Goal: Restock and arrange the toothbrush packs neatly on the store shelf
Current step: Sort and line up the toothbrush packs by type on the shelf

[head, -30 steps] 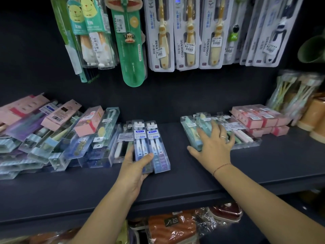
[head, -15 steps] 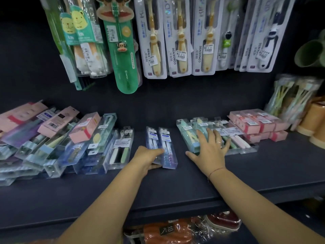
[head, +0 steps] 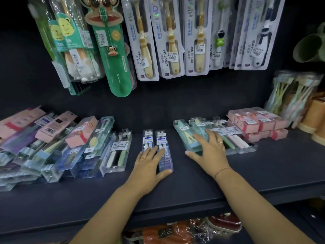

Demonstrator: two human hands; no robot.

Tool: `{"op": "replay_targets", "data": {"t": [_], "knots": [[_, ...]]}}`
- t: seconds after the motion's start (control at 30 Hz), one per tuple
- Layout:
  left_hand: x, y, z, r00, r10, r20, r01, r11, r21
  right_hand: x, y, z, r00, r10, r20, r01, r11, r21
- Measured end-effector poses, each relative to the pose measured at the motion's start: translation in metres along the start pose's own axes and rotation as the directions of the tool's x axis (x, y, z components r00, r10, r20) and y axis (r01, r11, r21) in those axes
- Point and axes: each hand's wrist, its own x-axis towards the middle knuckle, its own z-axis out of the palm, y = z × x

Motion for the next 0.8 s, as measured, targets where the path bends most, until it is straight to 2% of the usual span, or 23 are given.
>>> {"op": "replay_targets", "data": {"t": [0.2, 0.33, 0.47, 0.63, 0.8], "knots": [[0.02, 0.007, 0.01, 0.987, 0.034, -0.155, -0.035, 0.999, -0.006, 0.003, -0.003, 0.005, 0.998, 0.013, -0.057, -0.017, 0.997, -0.069], [0.034, 0.016, 0.012, 0.985, 0.048, -0.166, -0.05, 0.999, -0.004, 0.002, -0.007, 0.005, 0.997, 0.027, -0.072, -0.035, 0.992, -0.12], [0.042, 0.022, 0.012, 0.987, 0.046, -0.151, -0.049, 0.999, -0.017, 0.002, -0.005, 0.003, 1.0, 0.002, -0.02, -0.005, 0.993, -0.119], [0.036, 0.023, 0.015, 0.982, 0.052, -0.182, -0.058, 0.998, -0.027, -0.001, -0.004, -0.003, 0.999, -0.034, -0.004, 0.034, 0.999, 0.027], [0.032, 0.022, 0.019, 0.976, 0.043, -0.215, -0.05, 0.998, -0.025, -0.003, -0.007, -0.004, 0.997, 0.042, -0.067, -0.032, 0.989, 0.144]]}}
